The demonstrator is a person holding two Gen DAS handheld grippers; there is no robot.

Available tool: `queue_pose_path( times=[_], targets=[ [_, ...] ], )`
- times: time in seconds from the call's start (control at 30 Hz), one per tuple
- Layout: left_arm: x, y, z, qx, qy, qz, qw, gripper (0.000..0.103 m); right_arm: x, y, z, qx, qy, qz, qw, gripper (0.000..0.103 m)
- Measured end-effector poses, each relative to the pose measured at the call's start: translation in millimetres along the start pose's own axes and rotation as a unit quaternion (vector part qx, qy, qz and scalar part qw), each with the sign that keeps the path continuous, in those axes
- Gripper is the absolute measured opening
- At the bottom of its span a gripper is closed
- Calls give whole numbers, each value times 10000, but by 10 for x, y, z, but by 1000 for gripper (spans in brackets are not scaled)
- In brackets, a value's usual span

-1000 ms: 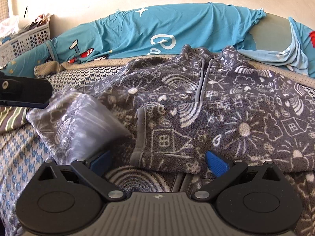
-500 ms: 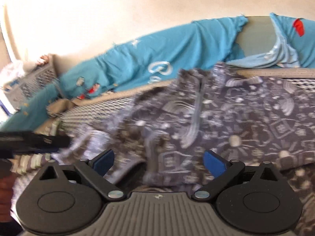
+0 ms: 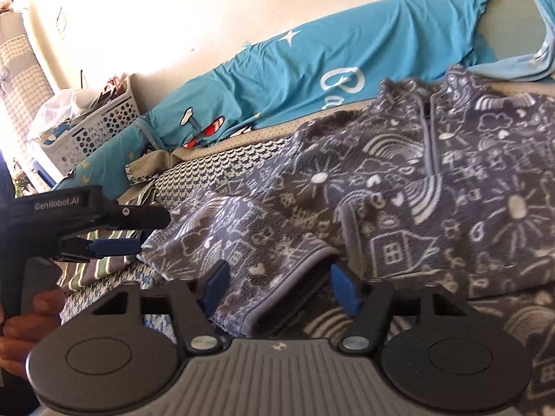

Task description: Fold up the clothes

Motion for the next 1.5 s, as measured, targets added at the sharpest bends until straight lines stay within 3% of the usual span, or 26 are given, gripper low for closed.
queue_pose_path(
  times=[0.17, 0.43, 0.6, 0.67, 0.9, 1.23, 1.5],
  targets=[
    [6, 11, -18, -21, 64, 3, 10000, 95, 102, 83, -19, 67, 168, 222, 9996, 59],
    [19, 1, -7, -170, 130, -7, 9998, 96, 150, 56, -73, 503, 104, 139, 9986, 58],
    [39, -1, 30, -242, 46, 25, 9997, 97, 226, 7, -63, 582, 115, 104, 9982, 37],
    [47, -3, 48, -282, 7, 35, 9996, 97, 245, -14, -67, 619, 63, 126, 9980, 16],
    [49, -33, 78, -469, -13, -24, 9989, 98, 192, -190, -91, 686, 49, -47, 9976, 8],
    [74, -37, -89, -455, 159, -62, 9988, 100, -199, -711, -243, 852, 86, -886, 9924, 5],
    [117, -34, -275, -287, 259, -22, 9992, 101, -694, -1106, -692, 1246, 456, -1670, 9770, 5]
  ],
)
Point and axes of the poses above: each gripper's, at about its wrist camera, not at the fingertips, and x roughly the way its jaws point, z to its left, y to its underside, the point moved 8 cm from there along x, roughly the way its jaws point, and after that the axes turned 6 degrees about y, right-handed, at the moved point
